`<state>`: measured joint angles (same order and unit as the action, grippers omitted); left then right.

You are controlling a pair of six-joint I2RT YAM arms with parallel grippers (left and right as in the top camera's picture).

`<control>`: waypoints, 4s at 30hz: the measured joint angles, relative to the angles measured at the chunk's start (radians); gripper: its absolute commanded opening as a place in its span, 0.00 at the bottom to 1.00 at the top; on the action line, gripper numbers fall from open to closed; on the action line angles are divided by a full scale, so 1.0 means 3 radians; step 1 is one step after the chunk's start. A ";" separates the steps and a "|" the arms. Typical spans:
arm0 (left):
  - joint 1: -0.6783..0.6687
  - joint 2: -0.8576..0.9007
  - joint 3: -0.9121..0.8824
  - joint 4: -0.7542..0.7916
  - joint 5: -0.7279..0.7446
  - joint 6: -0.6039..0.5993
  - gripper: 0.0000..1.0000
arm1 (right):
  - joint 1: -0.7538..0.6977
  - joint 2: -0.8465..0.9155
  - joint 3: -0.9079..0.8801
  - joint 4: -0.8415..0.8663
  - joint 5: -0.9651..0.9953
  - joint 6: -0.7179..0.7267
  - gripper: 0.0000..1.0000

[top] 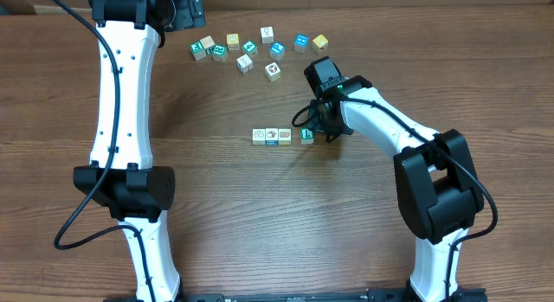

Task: Form a horizontal line
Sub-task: 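Open the right gripper and adjust the L block against the row, then lift the open right gripper up and away from the row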

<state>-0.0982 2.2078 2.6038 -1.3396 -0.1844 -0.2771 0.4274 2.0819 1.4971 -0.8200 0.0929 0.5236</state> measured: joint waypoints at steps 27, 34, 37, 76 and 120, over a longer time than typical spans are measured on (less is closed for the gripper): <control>0.0000 0.0000 0.0000 0.0000 0.0000 0.0000 1.00 | 0.0001 0.0003 0.0000 -0.0164 -0.0571 0.0013 0.04; 0.0000 0.0000 0.0000 0.0000 0.0000 0.0000 1.00 | 0.0003 0.0003 0.0000 -0.0214 -0.0529 0.0041 0.04; 0.0000 0.0000 0.0000 0.0000 0.0000 0.0000 1.00 | 0.0015 0.0003 0.0000 -0.0224 -0.0537 0.0051 0.04; 0.0000 0.0000 0.0000 0.0000 0.0000 0.0000 1.00 | 0.0118 0.0003 0.0000 -0.0010 -0.0434 0.0075 0.04; 0.0000 0.0000 0.0000 0.0000 0.0000 0.0000 1.00 | 0.0149 0.0003 0.0000 -0.0004 -0.0462 0.0079 0.04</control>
<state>-0.0982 2.2078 2.6038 -1.3396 -0.1844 -0.2771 0.4721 2.0827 1.4971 -0.8211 -0.0456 0.5472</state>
